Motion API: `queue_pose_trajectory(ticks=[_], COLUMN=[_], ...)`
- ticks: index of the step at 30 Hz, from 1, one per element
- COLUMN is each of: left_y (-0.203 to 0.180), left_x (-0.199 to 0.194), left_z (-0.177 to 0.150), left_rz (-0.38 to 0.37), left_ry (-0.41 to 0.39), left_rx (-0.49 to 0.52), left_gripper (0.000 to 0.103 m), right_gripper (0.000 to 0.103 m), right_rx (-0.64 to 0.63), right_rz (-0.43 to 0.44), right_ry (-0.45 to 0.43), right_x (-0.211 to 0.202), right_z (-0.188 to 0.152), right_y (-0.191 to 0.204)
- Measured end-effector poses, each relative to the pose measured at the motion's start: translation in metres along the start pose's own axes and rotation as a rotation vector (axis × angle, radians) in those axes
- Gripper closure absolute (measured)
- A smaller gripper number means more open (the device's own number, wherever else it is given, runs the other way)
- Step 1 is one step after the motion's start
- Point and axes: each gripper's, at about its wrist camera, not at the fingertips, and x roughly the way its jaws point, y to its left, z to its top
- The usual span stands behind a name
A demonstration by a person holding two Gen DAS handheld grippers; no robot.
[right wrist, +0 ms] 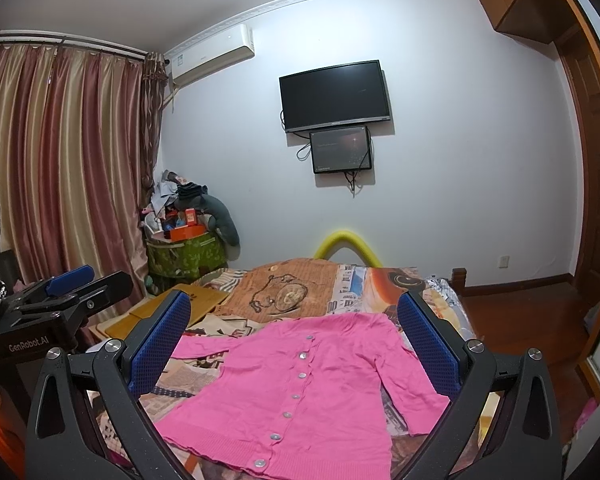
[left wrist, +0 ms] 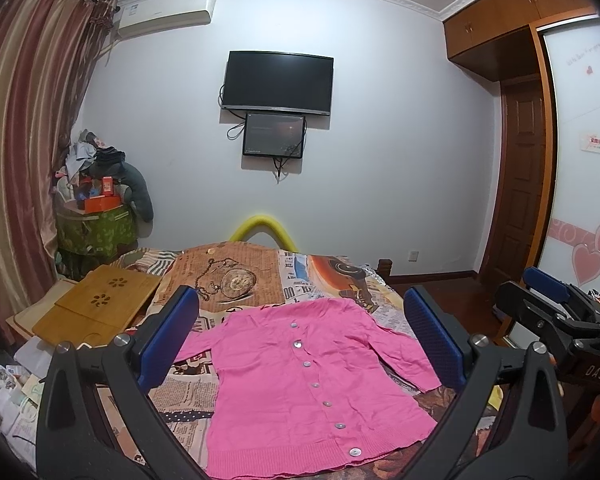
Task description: Fold small clothes
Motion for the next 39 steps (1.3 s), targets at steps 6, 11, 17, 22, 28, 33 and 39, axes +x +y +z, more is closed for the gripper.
queue_pose_trajectory(ticks=[6, 11, 17, 22, 28, 33, 39], left_y=[0.002, 0.004, 0.009, 0.015, 0.038, 0.074, 0.129], left_x=[0.0, -0.001, 0.002, 0.018, 0.06, 0.11, 0.172], left_z=[0.0, -0.002, -0.004, -0.003, -0.009, -0.023, -0.057], left_rz=[0.001, 0.002, 0.007, 0.006, 0.023, 0.104, 0.233], left_ry=[0.0, 0.003, 0.015, 0.045, 0.115, 0.205, 0.337], left_rx=[0.0, 0.0, -0.002, -0.009, -0.038, -0.074, -0.1], left_gripper=[0.0, 0.0, 0.0, 0.0, 0.0, 0.0, 0.001], right_gripper=[0.0, 0.0, 0.0, 0.0, 0.0, 0.0, 0.0], right_rx=[0.007, 0.012, 0.016, 0.017, 0.02, 0.024, 0.039], right_rz=[0.004, 0.004, 0.001, -0.004, -0.026, -0.055, -0.118], right_ry=[0.001, 0.008, 0.017, 0.037, 0.083, 0.15, 0.243], right_x=[0.002, 0.004, 0.009, 0.018, 0.041, 0.069, 0.107], right_z=[-0.001, -0.003, -0.004, -0.006, -0.014, -0.024, -0.043], right_y=[-0.001, -0.001, -0.002, -0.003, -0.012, -0.023, -0.046])
